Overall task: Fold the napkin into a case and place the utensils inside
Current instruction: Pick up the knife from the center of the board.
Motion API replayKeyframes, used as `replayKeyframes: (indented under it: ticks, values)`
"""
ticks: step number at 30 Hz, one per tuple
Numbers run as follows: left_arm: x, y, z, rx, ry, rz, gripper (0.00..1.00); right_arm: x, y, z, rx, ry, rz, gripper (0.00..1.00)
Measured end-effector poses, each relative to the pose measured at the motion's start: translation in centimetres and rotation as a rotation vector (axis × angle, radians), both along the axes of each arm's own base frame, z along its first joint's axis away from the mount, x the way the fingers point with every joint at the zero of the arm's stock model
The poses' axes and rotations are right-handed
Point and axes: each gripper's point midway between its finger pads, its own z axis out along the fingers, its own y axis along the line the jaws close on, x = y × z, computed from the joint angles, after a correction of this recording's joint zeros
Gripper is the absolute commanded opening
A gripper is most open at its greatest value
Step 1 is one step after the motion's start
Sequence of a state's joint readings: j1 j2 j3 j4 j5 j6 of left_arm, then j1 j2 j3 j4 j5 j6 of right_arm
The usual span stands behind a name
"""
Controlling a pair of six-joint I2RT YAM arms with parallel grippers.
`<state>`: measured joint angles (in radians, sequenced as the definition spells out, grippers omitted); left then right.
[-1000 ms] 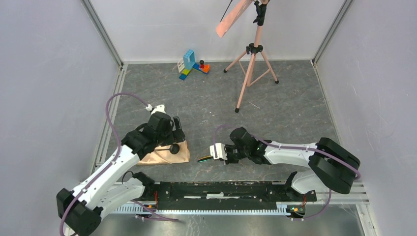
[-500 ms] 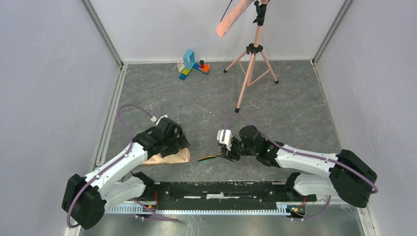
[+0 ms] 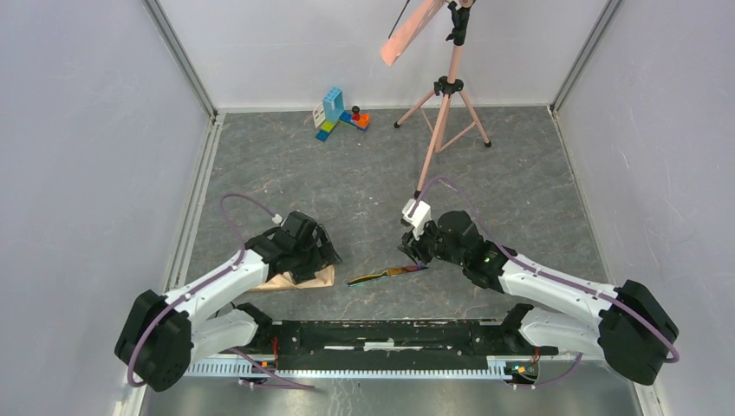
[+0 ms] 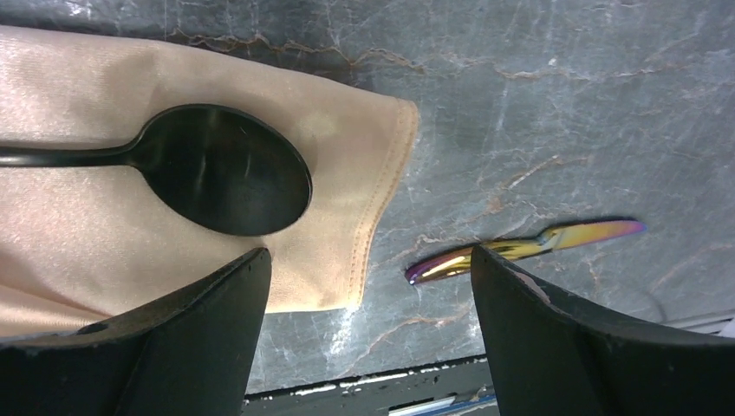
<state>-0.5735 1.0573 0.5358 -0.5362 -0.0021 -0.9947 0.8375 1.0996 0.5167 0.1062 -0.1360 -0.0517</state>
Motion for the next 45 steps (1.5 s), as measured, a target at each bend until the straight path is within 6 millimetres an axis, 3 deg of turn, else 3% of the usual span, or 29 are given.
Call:
replayKeyframes:
  ticks: [4, 14, 19, 22, 25, 26, 28, 31, 34, 38, 41, 45]
  values:
    - [0.1, -0.3, -1.4, 0.007, 0.030, -0.006, 0.91, 0.9, -1.2, 0.5, 0.018, -0.019, -0.064, 0.43]
    - [2.7, -4.1, -0.9, -0.052, -0.022, -0.069, 0.92, 1.5, -3.3, 0.4, 0.034, -0.033, -0.148, 0.41]
    - [2.3, -3.6, -0.6, 0.008, -0.039, -0.131, 0.93, 1.6, -4.1, 0.3, 0.045, -0.033, -0.178, 0.42]
    - [2.0, -3.0, 1.3, 0.041, -0.089, -0.210, 0.92, 1.8, -4.6, 0.9, 0.064, -0.046, -0.206, 0.43]
    - [2.3, -3.4, 4.9, 0.024, -0.197, -0.323, 0.86, 2.3, -5.6, 1.9, 0.085, -0.065, -0.274, 0.38]
    - [2.5, -3.9, 6.3, 0.009, -0.235, -0.374, 0.86, 2.6, -6.2, 2.1, 0.080, -0.065, -0.305, 0.38]
    - [2.8, -5.4, 9.1, -0.007, -0.302, -0.493, 0.86, 3.3, -7.9, 2.3, 0.043, -0.058, -0.409, 0.47]
    - [2.6, -8.2, 10.9, 0.035, -0.345, -0.701, 0.87, 4.3, -11.3, 2.5, -0.005, -0.066, -0.594, 0.53]
    - [1.3, -11.5, 9.6, 0.116, -0.302, -0.931, 0.88, 4.7, -15.7, 2.8, -0.040, -0.086, -0.771, 0.61]
    - [-0.3, -13.6, 5.4, 0.219, -0.170, -1.119, 0.84, 4.8, -21.4, 2.8, -0.109, -0.072, -0.999, 0.84]
    - [-1.3, -14.1, 3.3, 0.282, -0.085, -1.209, 0.83, 4.8, -24.1, 2.4, -0.135, -0.025, -1.101, 0.91]
    - [-1.6, -15.8, 2.3, 0.351, -0.055, -1.280, 0.75, 4.6, -26.4, 1.2, -0.098, 0.072, -1.163, 0.94]
